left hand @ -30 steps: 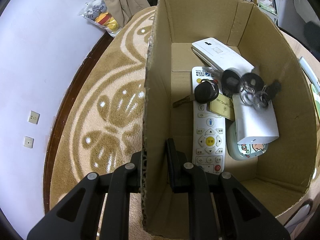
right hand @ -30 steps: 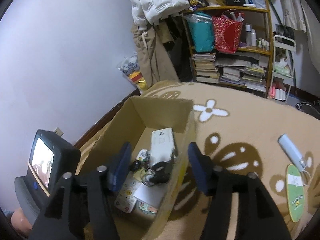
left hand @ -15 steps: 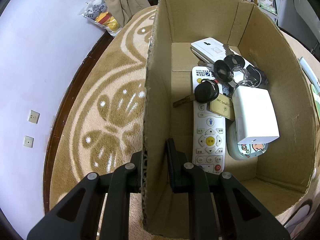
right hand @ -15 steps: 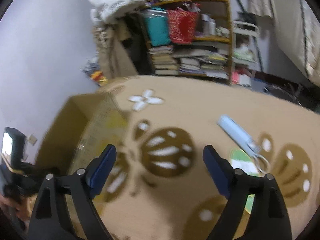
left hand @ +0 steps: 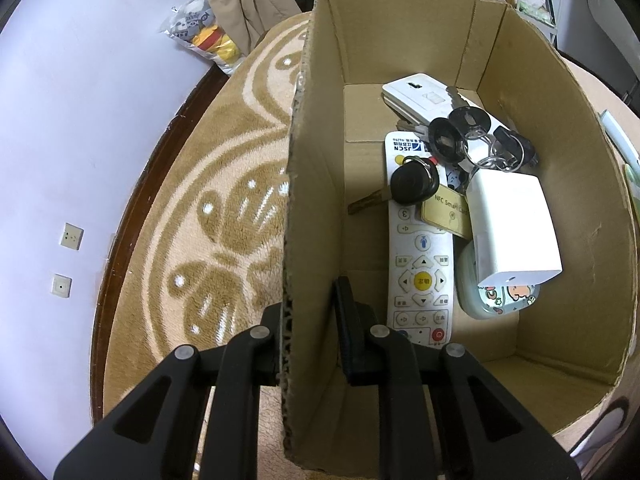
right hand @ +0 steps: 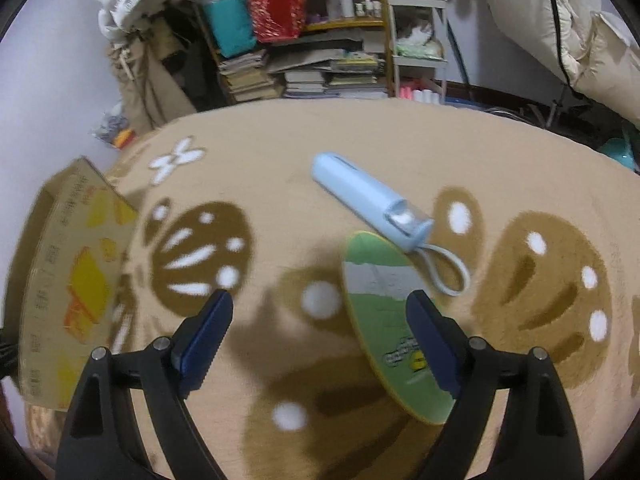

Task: Organize rigid objects
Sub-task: 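Move the right gripper to the green Pochacco board and grasp it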

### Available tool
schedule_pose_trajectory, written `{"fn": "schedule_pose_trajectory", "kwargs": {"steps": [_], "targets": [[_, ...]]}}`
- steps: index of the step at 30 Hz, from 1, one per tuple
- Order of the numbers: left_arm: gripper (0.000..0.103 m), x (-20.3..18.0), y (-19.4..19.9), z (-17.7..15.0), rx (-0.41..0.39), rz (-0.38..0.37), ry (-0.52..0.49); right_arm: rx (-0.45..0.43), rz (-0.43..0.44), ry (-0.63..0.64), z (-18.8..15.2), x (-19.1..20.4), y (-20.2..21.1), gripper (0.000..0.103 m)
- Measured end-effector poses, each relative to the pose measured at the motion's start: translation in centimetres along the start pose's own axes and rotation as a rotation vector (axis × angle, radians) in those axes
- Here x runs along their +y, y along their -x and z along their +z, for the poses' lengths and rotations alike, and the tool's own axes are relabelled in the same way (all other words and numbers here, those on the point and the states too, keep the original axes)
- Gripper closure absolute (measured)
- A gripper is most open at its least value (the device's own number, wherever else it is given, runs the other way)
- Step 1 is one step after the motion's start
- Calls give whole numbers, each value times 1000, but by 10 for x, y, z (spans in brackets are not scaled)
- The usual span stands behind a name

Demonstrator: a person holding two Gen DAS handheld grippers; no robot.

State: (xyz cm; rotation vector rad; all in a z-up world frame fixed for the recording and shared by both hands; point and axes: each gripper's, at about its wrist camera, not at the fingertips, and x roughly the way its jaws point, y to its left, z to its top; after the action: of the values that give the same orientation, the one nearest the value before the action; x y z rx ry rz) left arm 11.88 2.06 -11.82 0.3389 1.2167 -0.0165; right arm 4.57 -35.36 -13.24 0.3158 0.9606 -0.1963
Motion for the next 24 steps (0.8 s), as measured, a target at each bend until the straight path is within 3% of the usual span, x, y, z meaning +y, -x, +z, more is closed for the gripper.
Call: {"fn": "schedule_pose_trajectory", "kwargs": {"steps": [12,16,21,24], "targets": [[87,1,0,1,7,-5,3,37,-80,-27,-11,-29,-22,10],[86,1,0,1,7,-6,3,49,-102,-6,-12,-29,-27,14],[86,1,0,2,7,-7,3,54,-164,41,-17,-20,-28,33],[86,1,0,2,7,-6,3,48,-168,53,-19,-15,-25,37]]}}
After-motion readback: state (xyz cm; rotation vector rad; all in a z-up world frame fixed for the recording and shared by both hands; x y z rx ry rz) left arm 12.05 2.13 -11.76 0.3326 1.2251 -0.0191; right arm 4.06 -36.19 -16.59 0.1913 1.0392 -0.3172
